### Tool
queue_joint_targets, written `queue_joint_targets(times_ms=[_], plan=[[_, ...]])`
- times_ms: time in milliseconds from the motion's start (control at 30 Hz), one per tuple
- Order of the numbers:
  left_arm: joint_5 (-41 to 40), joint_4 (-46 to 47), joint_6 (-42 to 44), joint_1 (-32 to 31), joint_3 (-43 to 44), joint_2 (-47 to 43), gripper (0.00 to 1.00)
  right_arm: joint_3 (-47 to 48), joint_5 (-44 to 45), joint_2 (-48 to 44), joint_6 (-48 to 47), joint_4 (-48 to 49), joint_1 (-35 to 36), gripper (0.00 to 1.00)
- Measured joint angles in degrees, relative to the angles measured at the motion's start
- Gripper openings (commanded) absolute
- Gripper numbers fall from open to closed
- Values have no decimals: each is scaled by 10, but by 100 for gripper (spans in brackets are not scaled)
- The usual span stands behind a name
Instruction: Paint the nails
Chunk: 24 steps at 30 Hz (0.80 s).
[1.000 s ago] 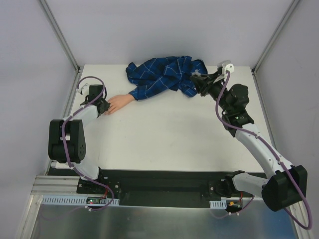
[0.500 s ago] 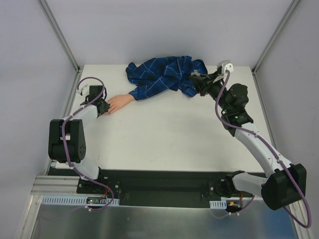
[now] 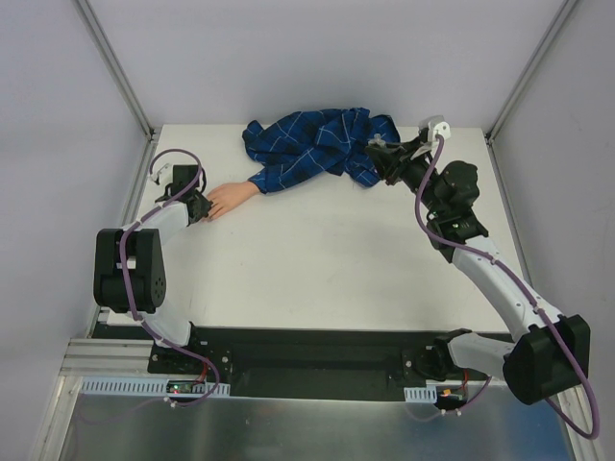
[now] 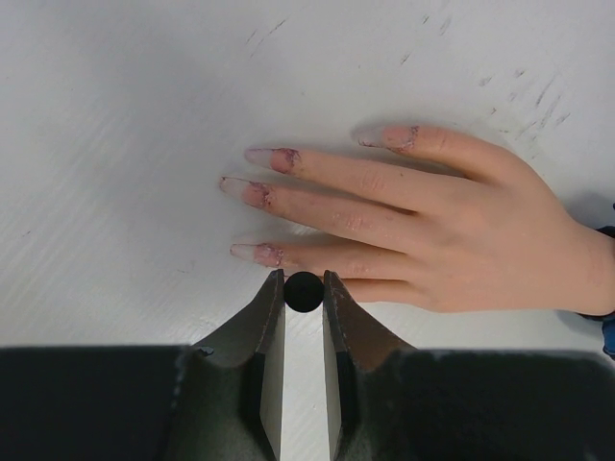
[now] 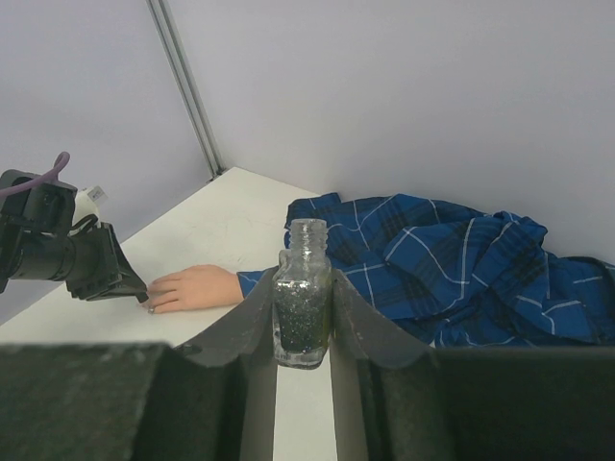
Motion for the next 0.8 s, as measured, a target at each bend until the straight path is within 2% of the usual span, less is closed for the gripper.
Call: queue_joint_targets(times_ms=[800], plan=[[-1,-1,0,0,7,3,0,0,-3,9,8,1,-3,0]])
